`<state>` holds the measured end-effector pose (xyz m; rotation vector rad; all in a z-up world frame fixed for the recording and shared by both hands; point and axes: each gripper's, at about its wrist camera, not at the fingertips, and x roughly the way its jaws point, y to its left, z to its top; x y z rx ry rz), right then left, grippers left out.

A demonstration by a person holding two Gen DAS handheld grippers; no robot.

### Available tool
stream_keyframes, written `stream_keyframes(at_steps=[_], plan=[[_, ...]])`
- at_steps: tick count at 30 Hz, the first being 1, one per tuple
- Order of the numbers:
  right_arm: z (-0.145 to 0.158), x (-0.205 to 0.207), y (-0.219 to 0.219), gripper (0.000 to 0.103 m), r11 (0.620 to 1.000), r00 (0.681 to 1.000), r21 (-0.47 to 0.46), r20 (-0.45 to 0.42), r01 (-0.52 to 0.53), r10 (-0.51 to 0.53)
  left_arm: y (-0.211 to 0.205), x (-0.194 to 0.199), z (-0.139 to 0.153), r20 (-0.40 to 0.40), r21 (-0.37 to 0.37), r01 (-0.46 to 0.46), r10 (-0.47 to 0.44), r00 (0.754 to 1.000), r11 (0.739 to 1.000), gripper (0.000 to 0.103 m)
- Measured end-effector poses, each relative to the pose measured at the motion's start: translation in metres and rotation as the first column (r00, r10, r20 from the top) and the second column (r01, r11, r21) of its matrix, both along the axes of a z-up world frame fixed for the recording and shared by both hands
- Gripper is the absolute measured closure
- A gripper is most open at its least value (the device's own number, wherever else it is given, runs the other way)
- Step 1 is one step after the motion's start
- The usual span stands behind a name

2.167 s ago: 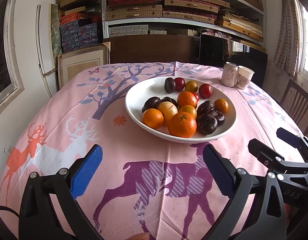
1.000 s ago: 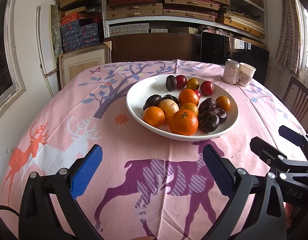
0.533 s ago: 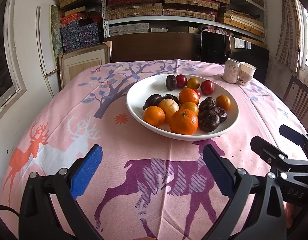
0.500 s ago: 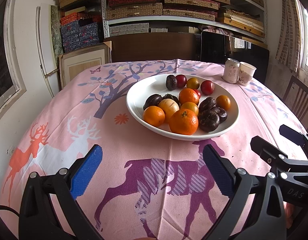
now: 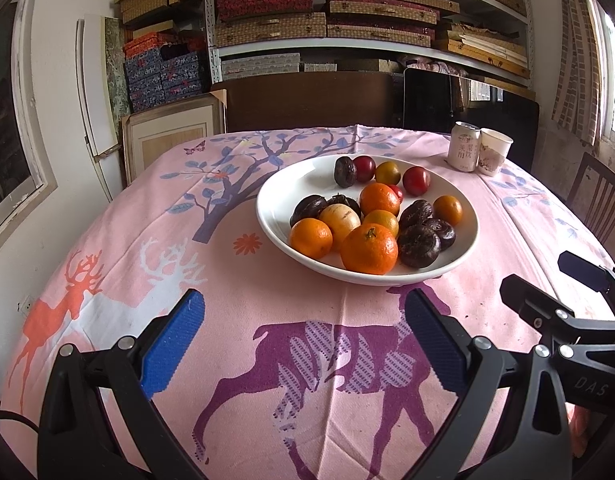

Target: Organize fruits

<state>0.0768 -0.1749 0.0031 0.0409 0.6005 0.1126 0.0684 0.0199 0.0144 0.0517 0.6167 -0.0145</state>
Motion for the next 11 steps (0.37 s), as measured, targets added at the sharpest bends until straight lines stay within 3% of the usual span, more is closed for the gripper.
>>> stream_keyframes(at_steps=[11], plan=[[-0.0006,-0.0003,0.0010,0.004,1.000,1.000,-0.002,-0.001,0.000,0.000,0.0056,-0.0031,-0.0001,-0.032,-0.012,0.006,-0.006,0.999,1.000,0.005]])
